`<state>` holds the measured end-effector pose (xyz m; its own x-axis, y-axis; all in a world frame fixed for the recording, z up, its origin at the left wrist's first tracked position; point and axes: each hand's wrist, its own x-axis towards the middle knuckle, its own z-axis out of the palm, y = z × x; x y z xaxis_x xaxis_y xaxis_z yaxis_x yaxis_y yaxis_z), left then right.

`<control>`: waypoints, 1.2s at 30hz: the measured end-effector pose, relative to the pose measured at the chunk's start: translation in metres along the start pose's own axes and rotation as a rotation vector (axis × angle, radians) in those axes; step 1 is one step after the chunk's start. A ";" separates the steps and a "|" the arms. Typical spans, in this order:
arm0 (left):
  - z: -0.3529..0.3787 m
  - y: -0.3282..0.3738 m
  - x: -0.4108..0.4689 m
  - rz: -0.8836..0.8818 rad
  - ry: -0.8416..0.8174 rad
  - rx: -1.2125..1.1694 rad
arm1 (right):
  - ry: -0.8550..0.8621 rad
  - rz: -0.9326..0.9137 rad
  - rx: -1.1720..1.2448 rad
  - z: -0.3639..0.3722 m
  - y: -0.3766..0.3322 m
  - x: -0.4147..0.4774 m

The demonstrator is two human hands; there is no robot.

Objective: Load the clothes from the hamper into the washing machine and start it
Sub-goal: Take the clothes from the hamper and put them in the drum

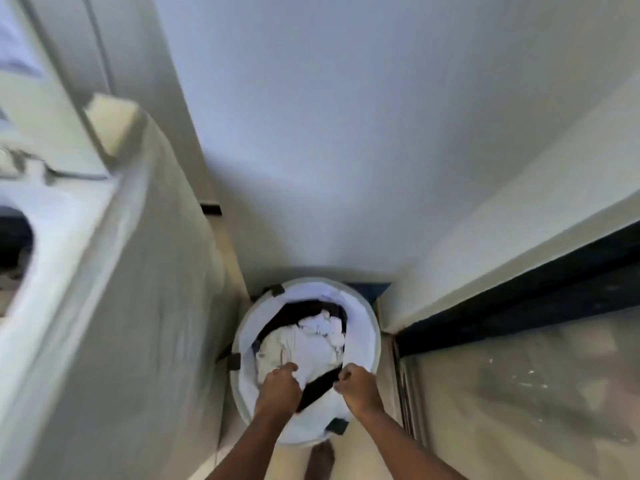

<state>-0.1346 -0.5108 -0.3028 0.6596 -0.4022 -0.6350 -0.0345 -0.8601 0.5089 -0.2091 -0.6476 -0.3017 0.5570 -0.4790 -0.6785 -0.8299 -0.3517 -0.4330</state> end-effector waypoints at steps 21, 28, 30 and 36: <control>0.156 -0.164 0.247 -0.323 0.134 0.064 | -0.093 -0.213 -0.584 0.250 0.090 0.226; 0.128 -0.149 0.225 -0.432 0.215 0.036 | 0.044 -0.177 -0.311 0.196 0.083 0.222; 0.116 -0.137 0.210 -0.391 0.281 0.041 | 0.150 -0.123 -0.138 0.168 0.073 0.208; 0.064 -0.080 0.137 -0.237 0.545 -0.111 | 0.243 -0.004 0.374 0.071 0.043 0.159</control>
<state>-0.0894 -0.5170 -0.4673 0.9305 0.0401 -0.3640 0.2195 -0.8568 0.4666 -0.1590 -0.6814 -0.4705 0.5141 -0.6689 -0.5369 -0.7572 -0.0600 -0.6504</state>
